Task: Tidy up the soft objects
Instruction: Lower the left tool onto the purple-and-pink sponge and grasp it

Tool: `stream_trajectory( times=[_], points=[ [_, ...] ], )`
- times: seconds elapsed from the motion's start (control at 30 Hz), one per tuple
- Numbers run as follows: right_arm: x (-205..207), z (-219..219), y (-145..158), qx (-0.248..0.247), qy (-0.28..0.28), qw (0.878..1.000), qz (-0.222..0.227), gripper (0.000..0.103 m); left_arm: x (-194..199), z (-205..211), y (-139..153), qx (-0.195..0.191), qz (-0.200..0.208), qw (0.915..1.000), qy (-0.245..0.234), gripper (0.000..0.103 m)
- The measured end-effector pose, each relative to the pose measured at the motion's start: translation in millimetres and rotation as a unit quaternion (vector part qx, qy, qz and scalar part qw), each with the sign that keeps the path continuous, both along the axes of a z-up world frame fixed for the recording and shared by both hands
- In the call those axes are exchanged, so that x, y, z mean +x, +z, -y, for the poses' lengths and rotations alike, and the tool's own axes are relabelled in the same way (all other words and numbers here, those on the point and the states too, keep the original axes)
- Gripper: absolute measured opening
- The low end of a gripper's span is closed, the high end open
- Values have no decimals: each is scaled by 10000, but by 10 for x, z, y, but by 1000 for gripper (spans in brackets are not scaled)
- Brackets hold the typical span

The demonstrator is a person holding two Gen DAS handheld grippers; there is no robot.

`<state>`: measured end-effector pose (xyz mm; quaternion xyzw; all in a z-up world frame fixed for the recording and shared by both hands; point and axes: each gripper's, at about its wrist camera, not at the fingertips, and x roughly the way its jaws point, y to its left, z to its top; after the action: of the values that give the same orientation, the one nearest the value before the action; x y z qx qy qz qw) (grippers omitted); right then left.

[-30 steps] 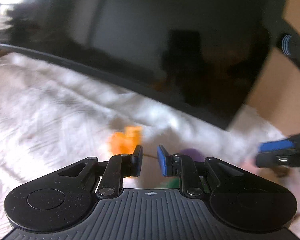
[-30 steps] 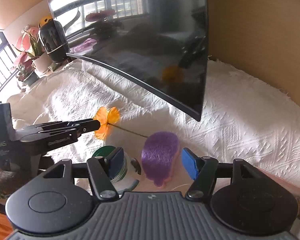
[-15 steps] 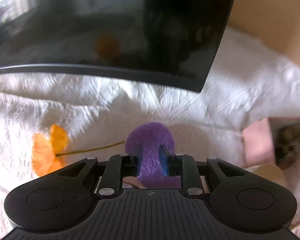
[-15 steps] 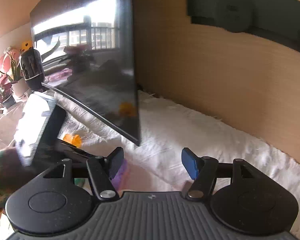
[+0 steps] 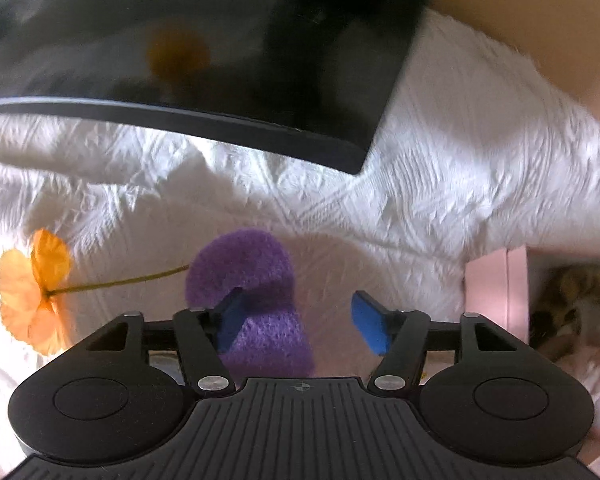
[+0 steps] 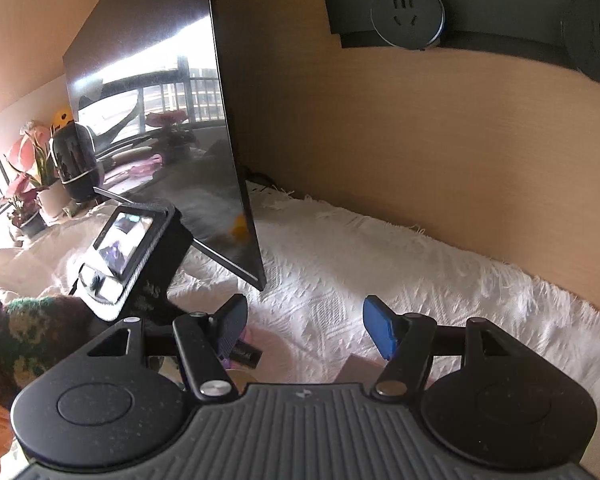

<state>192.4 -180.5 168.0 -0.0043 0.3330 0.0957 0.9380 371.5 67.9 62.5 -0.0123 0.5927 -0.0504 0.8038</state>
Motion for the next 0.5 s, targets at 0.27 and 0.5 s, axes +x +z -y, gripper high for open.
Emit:
stream_trajectory(
  times=[0.27,0.5],
  points=[
    [22,-15,-37,116,57,9998,-131,65,-6,-227,78,424,-25,9988,234,58],
    [26,-3,-91,173,20,9995,-271,65,23,-39,-63,557,-122,9983,127,77]
  ],
)
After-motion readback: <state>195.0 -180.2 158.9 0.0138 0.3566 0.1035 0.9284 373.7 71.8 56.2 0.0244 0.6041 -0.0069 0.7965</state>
